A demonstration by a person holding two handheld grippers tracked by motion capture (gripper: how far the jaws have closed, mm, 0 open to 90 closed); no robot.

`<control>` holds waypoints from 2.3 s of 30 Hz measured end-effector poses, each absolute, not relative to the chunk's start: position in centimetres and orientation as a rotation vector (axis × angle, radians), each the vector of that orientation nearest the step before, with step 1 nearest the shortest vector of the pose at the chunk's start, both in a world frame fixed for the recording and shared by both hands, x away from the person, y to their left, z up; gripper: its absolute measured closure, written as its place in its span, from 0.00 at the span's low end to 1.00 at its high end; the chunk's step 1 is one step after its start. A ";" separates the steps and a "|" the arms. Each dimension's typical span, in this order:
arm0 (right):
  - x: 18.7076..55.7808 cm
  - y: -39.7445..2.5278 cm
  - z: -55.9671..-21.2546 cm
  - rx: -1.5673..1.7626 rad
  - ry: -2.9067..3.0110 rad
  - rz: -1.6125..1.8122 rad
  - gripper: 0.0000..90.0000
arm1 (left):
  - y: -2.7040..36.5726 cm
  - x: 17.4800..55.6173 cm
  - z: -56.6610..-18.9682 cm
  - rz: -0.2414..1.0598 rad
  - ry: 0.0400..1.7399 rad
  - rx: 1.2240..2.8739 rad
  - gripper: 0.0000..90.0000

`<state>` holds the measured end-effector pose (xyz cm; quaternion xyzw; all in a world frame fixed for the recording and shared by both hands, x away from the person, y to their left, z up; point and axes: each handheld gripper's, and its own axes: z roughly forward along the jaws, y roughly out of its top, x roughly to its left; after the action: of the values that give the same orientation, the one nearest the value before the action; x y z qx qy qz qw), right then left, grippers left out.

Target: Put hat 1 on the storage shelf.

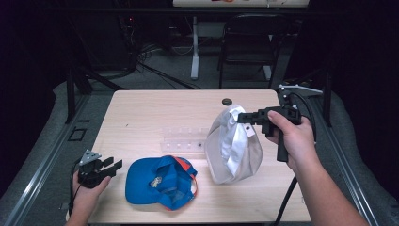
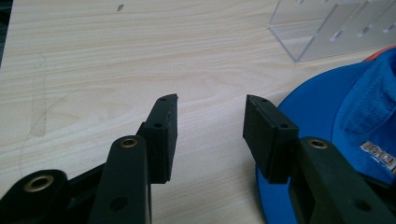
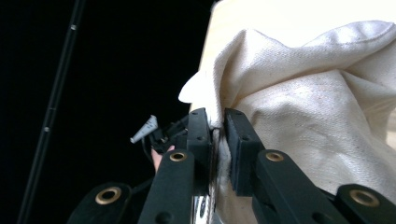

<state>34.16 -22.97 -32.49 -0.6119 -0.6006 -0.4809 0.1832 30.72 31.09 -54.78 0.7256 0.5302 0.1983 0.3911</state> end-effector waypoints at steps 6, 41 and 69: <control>35.7 -21.3 -31.2 -1.703 -1.698 -1.386 0.90 | 31.1 30.7 -54.8 0.503 1.335 1.842 0.61; 41.9 -15.0 -28.2 -1.798 -1.668 -1.442 0.91 | 30.4 30.8 -54.8 0.485 1.260 1.867 0.63; 44.2 -11.4 -31.0 -1.859 -1.610 -1.425 0.90 | 26.6 30.1 -52.6 0.525 1.111 1.881 0.63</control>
<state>44.16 -11.39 -30.99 -0.6467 -0.5602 -0.4957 0.1492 30.08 26.62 -52.56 0.7547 0.4459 0.2108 0.4326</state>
